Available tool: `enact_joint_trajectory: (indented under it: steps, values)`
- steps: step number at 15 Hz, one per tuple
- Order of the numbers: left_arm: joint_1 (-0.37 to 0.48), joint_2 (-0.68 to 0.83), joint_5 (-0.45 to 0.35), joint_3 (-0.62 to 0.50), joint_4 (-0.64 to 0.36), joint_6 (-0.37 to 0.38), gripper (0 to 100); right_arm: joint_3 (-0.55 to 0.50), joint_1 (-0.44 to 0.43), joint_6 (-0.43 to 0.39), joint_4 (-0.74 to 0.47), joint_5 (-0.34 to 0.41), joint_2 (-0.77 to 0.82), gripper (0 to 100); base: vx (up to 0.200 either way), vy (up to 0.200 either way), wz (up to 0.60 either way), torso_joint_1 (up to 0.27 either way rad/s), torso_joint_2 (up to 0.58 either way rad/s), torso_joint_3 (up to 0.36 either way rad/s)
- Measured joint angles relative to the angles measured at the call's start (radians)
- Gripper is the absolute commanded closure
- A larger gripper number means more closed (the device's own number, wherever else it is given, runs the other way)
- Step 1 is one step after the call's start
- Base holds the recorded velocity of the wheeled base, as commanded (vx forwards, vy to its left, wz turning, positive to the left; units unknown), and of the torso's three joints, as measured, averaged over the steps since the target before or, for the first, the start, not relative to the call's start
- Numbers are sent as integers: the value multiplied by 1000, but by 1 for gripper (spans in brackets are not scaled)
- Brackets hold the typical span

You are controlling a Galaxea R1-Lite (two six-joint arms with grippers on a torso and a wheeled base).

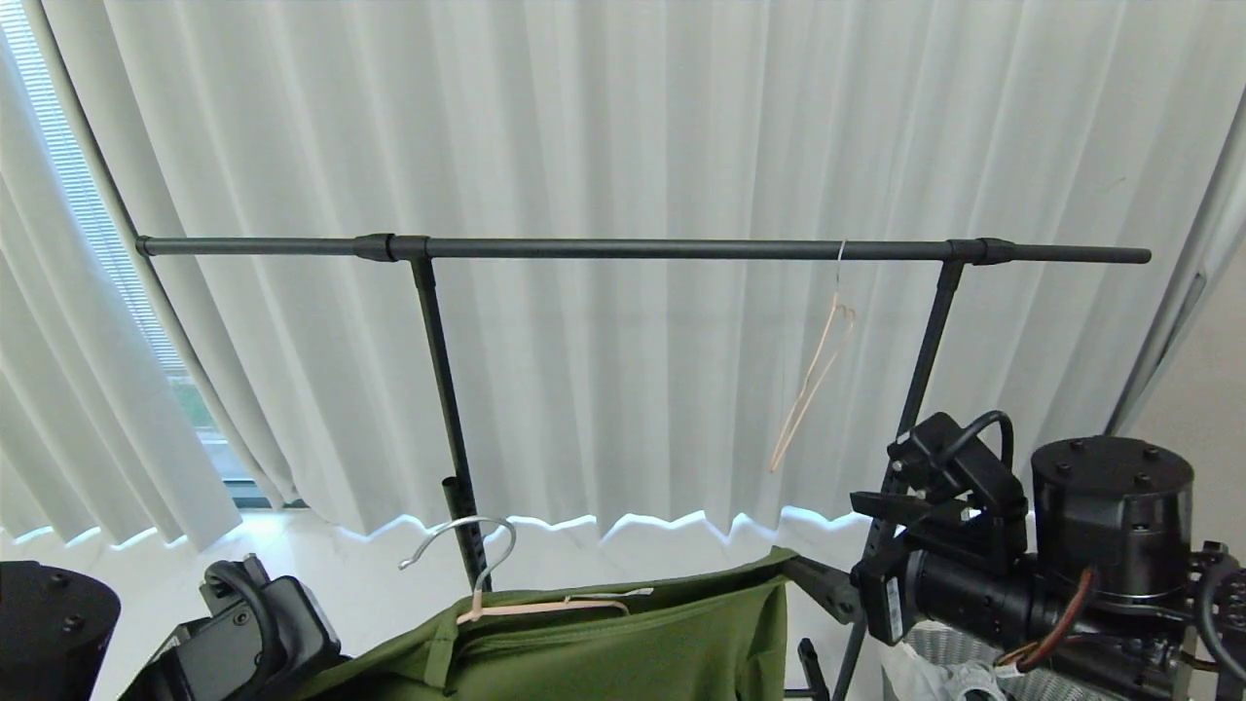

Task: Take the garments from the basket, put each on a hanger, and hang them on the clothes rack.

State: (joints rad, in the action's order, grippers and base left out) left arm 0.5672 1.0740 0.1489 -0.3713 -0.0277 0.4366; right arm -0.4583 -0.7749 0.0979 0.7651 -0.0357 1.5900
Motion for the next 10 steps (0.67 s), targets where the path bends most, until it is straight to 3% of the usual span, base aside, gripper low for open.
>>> enact_joint_trajectory:
  steps: [6,10]
  values:
    - [5,-12,-97,-16,13,-23,100,-6,-3,-198,-113,225,-89,0,0,0,0,0,0,0]
    - [5,-14,-125,-16,32,-23,100,-49,-51,-226,-195,277,-114,0,0,0,0,0,0,0]
